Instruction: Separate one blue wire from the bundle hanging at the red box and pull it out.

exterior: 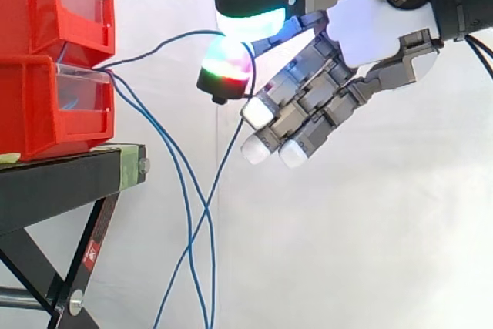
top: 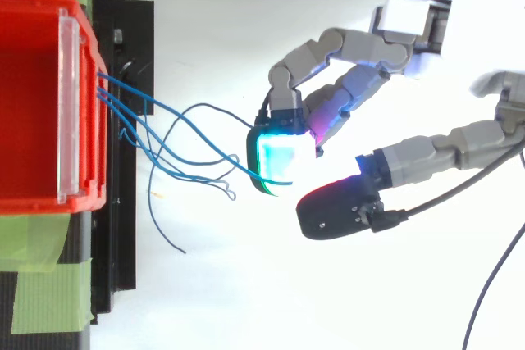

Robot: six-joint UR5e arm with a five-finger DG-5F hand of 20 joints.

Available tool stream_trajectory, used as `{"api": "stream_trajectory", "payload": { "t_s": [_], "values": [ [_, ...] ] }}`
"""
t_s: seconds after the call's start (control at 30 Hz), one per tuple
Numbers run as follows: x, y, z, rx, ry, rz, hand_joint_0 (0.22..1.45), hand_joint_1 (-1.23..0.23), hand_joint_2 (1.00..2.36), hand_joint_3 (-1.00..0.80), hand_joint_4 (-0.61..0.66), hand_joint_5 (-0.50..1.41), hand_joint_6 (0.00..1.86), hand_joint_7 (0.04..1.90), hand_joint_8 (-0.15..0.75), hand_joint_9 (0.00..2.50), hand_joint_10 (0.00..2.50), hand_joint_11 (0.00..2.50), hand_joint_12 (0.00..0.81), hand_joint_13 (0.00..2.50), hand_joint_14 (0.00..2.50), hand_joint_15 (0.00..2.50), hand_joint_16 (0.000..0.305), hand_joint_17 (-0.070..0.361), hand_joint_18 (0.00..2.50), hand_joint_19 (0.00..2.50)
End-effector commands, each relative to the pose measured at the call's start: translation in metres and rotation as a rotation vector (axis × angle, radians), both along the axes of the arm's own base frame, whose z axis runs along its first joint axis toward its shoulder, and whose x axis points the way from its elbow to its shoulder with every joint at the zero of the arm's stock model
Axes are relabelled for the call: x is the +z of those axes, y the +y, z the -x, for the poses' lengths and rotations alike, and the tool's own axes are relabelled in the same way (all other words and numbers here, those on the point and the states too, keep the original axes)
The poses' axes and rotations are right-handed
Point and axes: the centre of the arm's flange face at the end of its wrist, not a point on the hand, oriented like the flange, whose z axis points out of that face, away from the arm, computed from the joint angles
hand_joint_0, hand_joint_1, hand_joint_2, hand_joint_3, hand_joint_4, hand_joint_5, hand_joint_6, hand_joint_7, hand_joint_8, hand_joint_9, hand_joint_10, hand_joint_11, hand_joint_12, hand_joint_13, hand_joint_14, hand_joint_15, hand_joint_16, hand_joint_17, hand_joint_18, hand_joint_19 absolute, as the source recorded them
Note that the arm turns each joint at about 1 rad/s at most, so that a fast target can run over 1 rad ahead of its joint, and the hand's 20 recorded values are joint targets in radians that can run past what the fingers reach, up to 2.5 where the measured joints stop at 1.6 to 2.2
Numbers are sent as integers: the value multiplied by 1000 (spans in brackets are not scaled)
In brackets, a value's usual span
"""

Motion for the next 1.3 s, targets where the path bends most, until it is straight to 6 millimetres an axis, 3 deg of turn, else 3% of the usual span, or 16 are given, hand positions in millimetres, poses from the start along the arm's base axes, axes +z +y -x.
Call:
{"api": "stream_trajectory", "payload": {
  "t_s": [0.0, 0.27, 0.63, 1.27],
  "values": [
    [-2, 3, 2, 7, 23, 6, 496, -798, 1495, 6, -202, -65, 875, 1190, 390, 889, 14, 531, 540, 632, 9, 403, 77, 173, 842, 272],
    [-4, 8, 8, 16, 69, 20, 498, -797, 1483, 9, -201, -65, 875, 1188, 389, 891, 12, 536, 537, 634, 9, 409, 76, 172, 844, 278],
    [-33, 16, 24, 38, 140, 28, 498, -800, 1486, 8, -201, -65, 874, 1189, 392, 893, 15, 532, 536, 629, 9, 408, 76, 172, 836, 280],
    [-37, 28, 31, 67, 206, 42, 501, -802, 1470, 13, -200, -66, 874, 1188, 389, 893, 14, 532, 536, 626, 9, 402, 76, 172, 831, 282]
  ]
}}
